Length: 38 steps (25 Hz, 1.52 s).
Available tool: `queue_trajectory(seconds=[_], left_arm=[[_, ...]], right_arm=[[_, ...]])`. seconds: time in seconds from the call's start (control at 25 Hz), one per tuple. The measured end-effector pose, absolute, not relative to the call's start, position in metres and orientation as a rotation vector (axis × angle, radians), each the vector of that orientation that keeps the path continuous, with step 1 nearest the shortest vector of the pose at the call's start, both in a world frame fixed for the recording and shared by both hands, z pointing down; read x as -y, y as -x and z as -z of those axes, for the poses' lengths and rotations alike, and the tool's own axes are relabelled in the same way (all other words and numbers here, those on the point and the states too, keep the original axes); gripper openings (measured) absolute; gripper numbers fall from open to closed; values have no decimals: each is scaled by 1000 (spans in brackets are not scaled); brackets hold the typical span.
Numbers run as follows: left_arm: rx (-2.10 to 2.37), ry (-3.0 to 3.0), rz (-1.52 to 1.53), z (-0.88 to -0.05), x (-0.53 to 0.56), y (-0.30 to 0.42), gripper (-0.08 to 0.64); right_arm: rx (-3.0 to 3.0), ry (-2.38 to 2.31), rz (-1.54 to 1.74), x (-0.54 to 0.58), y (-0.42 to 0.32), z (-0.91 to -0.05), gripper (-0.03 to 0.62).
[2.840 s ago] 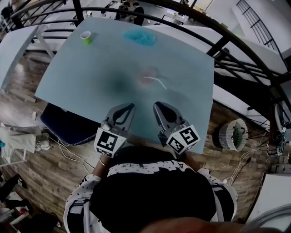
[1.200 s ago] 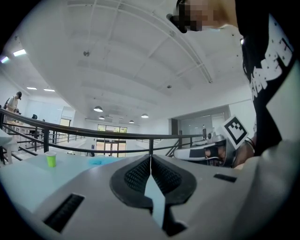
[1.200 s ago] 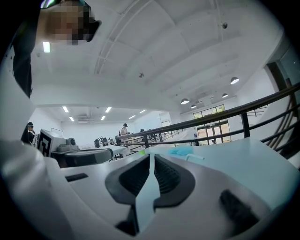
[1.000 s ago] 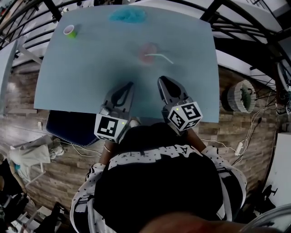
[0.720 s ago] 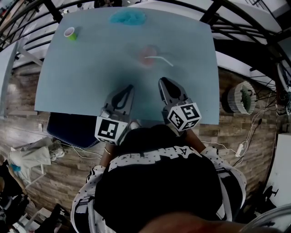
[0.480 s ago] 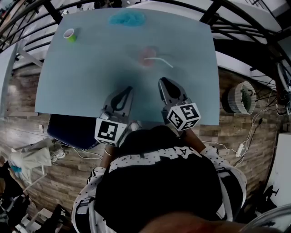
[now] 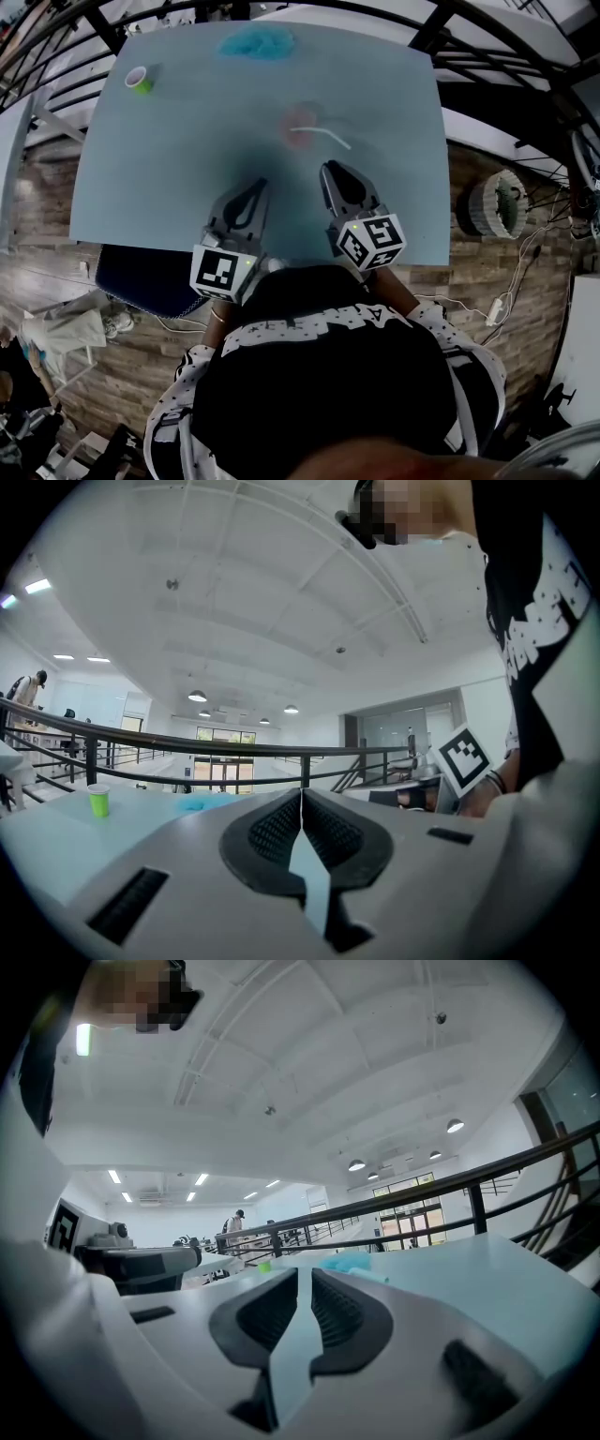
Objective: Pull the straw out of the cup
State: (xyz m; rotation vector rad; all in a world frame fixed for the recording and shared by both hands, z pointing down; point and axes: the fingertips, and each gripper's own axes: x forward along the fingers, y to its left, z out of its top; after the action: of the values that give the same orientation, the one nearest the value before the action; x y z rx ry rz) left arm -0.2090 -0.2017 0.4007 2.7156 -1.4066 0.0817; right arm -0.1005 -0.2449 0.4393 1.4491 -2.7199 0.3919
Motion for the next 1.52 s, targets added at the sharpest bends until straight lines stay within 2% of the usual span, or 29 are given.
queue_trajectory(seconds=[0.8,1.52], left_arm=[[1394,-2666,-172,-421,255,198,15],[1412,-2618,-176,-432,271,204,15]], right_arm=[[2680,-1466,-617,301,93,-487,34],[2631,-1500,-516,329,99,-506,34]])
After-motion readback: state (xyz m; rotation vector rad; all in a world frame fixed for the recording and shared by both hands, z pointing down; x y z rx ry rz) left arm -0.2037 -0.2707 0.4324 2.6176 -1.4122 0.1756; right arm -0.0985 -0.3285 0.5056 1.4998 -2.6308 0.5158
